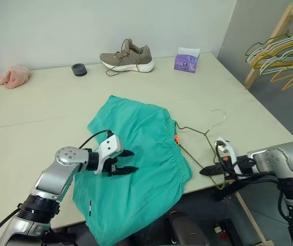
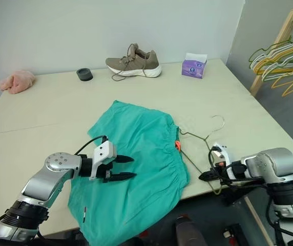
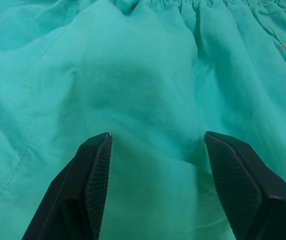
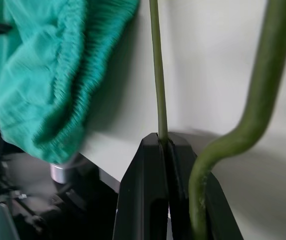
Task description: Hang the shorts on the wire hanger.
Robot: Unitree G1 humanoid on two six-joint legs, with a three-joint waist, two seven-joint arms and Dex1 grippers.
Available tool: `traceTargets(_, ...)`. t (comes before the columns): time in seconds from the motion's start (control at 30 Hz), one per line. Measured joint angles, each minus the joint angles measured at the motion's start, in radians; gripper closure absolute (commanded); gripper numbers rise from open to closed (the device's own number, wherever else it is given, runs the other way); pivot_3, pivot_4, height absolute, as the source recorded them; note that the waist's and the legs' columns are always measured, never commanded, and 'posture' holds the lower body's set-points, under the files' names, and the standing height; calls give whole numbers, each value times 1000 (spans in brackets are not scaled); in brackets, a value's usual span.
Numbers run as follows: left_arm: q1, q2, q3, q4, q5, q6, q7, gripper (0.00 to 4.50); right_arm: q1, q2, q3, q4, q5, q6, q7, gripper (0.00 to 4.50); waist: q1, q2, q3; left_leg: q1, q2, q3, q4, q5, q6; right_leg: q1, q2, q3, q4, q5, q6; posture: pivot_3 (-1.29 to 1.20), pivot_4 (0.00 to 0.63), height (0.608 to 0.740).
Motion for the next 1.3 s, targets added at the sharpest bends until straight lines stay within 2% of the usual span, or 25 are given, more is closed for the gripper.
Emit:
traceTargets(0.3,4,-12,1,-17,-2,9,41,1404,-84,192,-145,172,75,11,-229,4500,28,0,0,-4,0,1,0,0,0,-4,0,1,0,3,-4,-178,101,740)
traceTargets(0.53,-12,-58,58,-20,-37,58,120,1404,-118,207,-153,103,73,-27,-267,4500,38,1,-1,-10,0,1,1,0,0,-8,0,0,0,3,-4,-184,94,740)
traceTargets(0.67,-82,-92,158,2,-93,124,202,1404,-116,202,-62,7,27,-208,-233,4500,37,0,-1,-11,0,0,2,0,0,-9,0,-1,1,3,-3,-183,89,740)
traceTargets(0.77,-137,-91,226,26,-106,123,247,836,-114,186,54,-41,-61,-396,-201,4500,32,1,-1,-11,0,0,2,0,0,-9,0,-1,1,4,-3,-179,85,740)
traceTargets(0.87,-221,-61,278,81,-144,137,244,31,-116,164,151,-56,-159,-559,-168,4500,34,0,-1,-13,0,-2,2,0,0,-10,0,-3,1,4,-4,-170,80,740)
traceTargets(0.97,-313,3,305,125,-145,117,211,31,-118,141,216,-54,-223,-652,-134,4500,36,0,-1,-13,-1,-2,2,0,0,-10,-1,-2,0,4,-3,-164,78,740)
traceTargets(1.13,-445,141,252,225,-77,-19,44,31,-145,66,322,-50,-340,-768,-57,4500,36,1,-2,-14,-1,-1,2,0,0,-11,-1,-2,0,4,-4,-162,74,740)
traceTargets(1.3,-477,171,131,283,8,-167,-117,31,-157,29,389,-51,-437,-871,3,4500,36,1,-2,-14,-1,-1,3,0,0,-12,-1,-2,1,4,-4,-167,75,740)
